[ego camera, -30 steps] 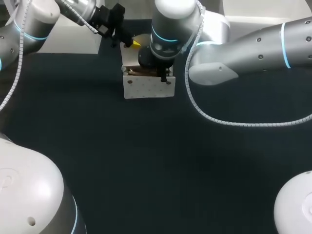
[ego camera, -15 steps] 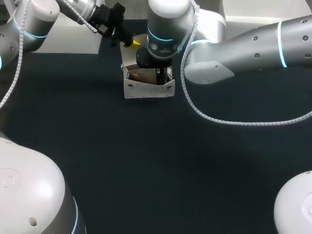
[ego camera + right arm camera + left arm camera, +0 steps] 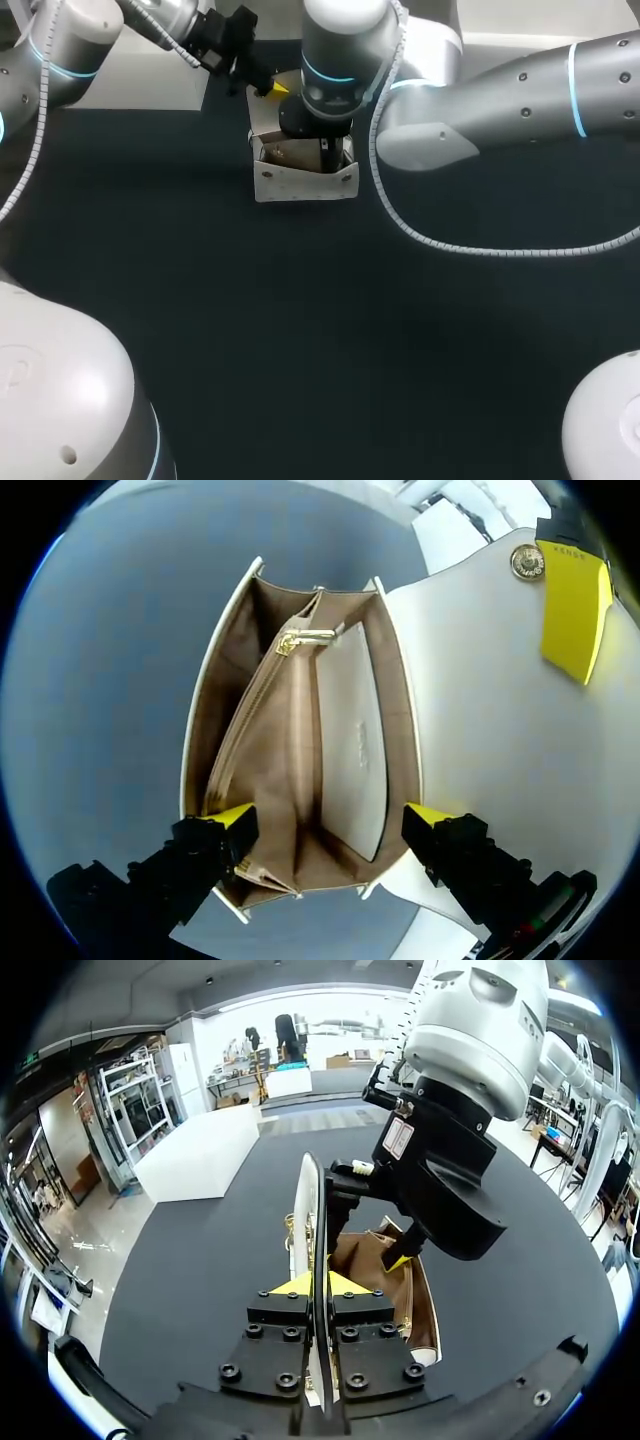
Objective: Pick up the bag, open it, inspect its contents, close it, and place it on the opposite side
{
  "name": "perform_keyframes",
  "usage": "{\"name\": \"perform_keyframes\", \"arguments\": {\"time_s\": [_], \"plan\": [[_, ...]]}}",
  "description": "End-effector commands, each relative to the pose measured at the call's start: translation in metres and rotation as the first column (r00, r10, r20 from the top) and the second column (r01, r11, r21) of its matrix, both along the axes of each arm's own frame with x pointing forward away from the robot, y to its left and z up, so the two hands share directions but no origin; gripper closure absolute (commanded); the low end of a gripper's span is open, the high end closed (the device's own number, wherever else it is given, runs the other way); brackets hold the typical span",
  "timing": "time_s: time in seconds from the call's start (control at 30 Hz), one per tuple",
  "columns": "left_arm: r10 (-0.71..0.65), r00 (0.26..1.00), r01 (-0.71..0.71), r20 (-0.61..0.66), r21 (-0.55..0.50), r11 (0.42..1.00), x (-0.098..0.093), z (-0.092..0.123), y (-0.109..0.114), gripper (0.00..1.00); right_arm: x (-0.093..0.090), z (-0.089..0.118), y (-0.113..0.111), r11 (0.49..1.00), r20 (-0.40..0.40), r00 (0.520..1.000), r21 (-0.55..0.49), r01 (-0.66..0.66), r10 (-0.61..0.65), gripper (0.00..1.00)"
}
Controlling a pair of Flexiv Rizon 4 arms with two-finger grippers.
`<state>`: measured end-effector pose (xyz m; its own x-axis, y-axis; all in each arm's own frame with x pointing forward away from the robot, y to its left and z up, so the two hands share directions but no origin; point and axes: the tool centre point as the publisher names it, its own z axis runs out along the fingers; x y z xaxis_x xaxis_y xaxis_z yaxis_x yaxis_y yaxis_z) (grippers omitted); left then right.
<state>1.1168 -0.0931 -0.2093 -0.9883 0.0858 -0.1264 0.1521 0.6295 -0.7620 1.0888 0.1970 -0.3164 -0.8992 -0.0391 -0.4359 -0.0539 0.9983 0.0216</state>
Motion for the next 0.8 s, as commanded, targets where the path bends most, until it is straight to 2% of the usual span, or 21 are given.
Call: {"name": "perform_keyframes", "arguments": {"time_s": [0.03,0.53,0.63,0.7,0.77,0.8], "plan": [[-0.002,1.0,0.002,0.0,-0.004,1.0,0.001,0.002,0.001,1.0,0.003,-0.007,0.0,1.0,0.0,1.0,-0.002,0.0,0.0,0.0],[-0.003,1.0,0.003,0.004,-0.005,1.0,0.0,0.001,0.001,1.0,0.003,-0.006,0.0,1.0,0.004,1.0,-0.002,-0.002,0.002,0.01],[-0.006,1.0,0.006,0.006,-0.004,1.0,-0.001,0.001,0.001,1.0,0.004,-0.004,0.0,1.0,0.007,1.0,-0.002,-0.001,0.001,0.19],[-0.008,1.0,0.008,0.008,-0.004,1.0,-0.001,0.001,0.0,1.0,0.005,-0.001,-0.001,1.0,0.021,1.0,0.001,0.006,-0.006,0.24],[-0.008,1.0,0.008,0.011,-0.003,1.0,-0.002,0.002,0.0,1.0,0.005,0.004,-0.002,1.0,0.04,0.999,0.006,0.014,-0.015,0.41],[-0.008,1.0,0.008,0.012,-0.004,1.0,-0.002,0.002,0.0,1.0,0.006,0.007,-0.002,1.0,0.053,0.998,0.007,0.02,-0.021,0.45]]}}
